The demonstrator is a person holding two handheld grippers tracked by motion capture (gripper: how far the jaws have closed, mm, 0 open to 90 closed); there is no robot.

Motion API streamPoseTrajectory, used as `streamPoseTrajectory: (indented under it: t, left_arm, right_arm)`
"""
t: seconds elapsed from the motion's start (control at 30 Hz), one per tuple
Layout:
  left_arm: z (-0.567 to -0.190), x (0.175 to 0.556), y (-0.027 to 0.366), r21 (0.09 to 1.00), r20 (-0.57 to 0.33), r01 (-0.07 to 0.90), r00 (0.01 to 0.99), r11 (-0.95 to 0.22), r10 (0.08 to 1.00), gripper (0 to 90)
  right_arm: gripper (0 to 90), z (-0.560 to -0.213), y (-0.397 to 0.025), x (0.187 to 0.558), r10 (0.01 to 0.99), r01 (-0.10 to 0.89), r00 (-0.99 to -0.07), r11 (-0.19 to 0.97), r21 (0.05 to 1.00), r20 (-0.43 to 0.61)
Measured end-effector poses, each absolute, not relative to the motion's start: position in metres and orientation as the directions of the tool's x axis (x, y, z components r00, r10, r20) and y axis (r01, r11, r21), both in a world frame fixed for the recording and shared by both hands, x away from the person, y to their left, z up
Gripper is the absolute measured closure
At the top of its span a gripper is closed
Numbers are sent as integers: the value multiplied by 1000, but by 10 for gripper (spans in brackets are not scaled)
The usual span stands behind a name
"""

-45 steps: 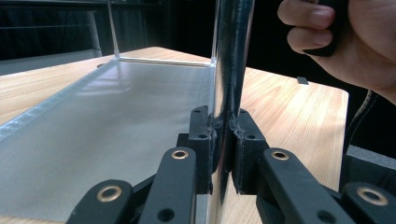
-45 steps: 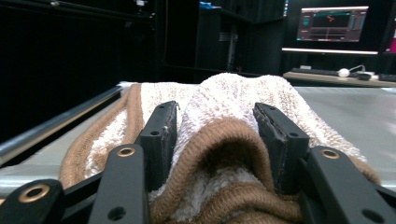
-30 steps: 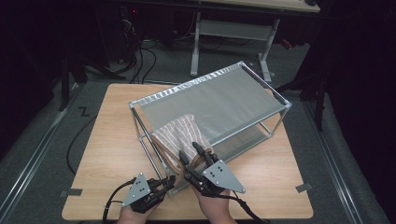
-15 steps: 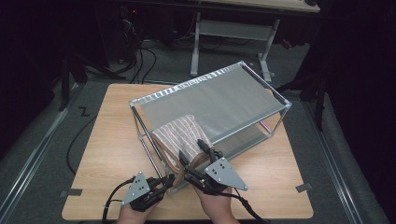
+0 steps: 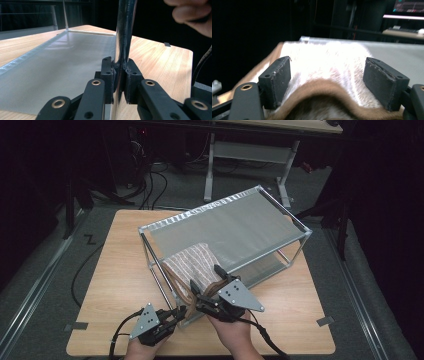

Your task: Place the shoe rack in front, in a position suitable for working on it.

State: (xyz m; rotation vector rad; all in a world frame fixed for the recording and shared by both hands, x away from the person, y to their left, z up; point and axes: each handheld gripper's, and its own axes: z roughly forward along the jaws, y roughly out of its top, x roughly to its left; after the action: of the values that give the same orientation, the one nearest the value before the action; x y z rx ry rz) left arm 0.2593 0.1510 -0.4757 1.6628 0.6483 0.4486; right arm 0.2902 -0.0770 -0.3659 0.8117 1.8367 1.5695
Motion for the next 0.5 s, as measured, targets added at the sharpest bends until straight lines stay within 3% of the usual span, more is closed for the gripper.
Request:
streamPoseTrajectory:
  t: [0.37,0.5]
  left_arm:
    - [-476,259,151,980,-62,170,765,-107,641,801]
    - [-476,259,151,980,-61,168,765,-108,641,802]
  right_arm:
    - [622,-376,-80,288,738,36,-673,92,995,-44]
    - [696,-380,-80,287,746,-3,-663,72,997,-56]
